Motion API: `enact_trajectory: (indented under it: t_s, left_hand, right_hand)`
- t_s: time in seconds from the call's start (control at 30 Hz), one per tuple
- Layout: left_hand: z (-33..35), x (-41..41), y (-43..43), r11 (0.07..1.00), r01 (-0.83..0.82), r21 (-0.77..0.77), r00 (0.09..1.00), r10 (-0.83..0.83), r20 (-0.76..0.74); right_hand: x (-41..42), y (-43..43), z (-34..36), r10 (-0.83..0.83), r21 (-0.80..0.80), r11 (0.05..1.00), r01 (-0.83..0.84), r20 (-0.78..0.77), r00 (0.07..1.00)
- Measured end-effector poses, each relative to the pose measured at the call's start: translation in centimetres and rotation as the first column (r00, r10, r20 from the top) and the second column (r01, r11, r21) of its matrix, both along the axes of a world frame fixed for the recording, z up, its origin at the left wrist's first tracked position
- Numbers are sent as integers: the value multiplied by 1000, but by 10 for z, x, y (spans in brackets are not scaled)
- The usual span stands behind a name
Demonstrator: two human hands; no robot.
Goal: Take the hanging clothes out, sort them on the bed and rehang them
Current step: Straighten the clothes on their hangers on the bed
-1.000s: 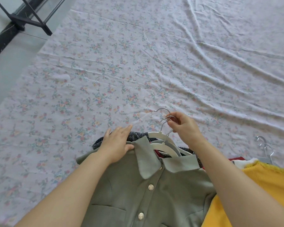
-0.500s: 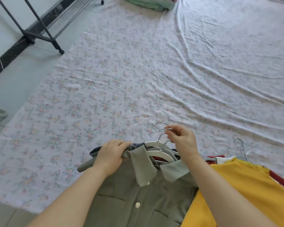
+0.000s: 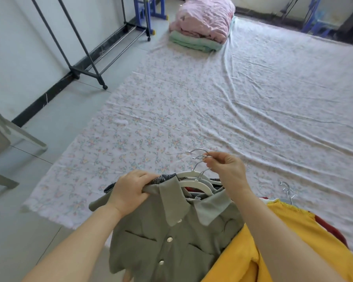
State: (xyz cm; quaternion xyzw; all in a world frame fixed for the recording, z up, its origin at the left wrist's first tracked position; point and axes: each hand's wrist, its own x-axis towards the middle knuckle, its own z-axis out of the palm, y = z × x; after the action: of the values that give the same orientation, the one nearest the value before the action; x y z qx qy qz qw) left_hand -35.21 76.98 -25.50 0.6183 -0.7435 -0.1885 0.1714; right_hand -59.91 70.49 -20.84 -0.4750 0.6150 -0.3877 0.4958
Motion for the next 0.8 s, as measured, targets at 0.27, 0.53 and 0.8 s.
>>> enact_trajectory:
  t_s: [0.27, 0.53, 0.8]
  left_hand:
    - [79, 54, 63, 991, -72, -109, 997, 69, -33]
    - [130, 148, 139, 966, -89, -242, 991, 61, -121]
    - [173, 260, 212, 952, -24, -304, 998, 7, -57]
  right_hand:
    - [56, 51, 95, 65, -111, 992, -62, 27, 997]
    - [151, 139, 169, 87, -263, 961, -85, -3, 996]
    - [259, 225, 205, 35, -304, 952, -23, 34, 999]
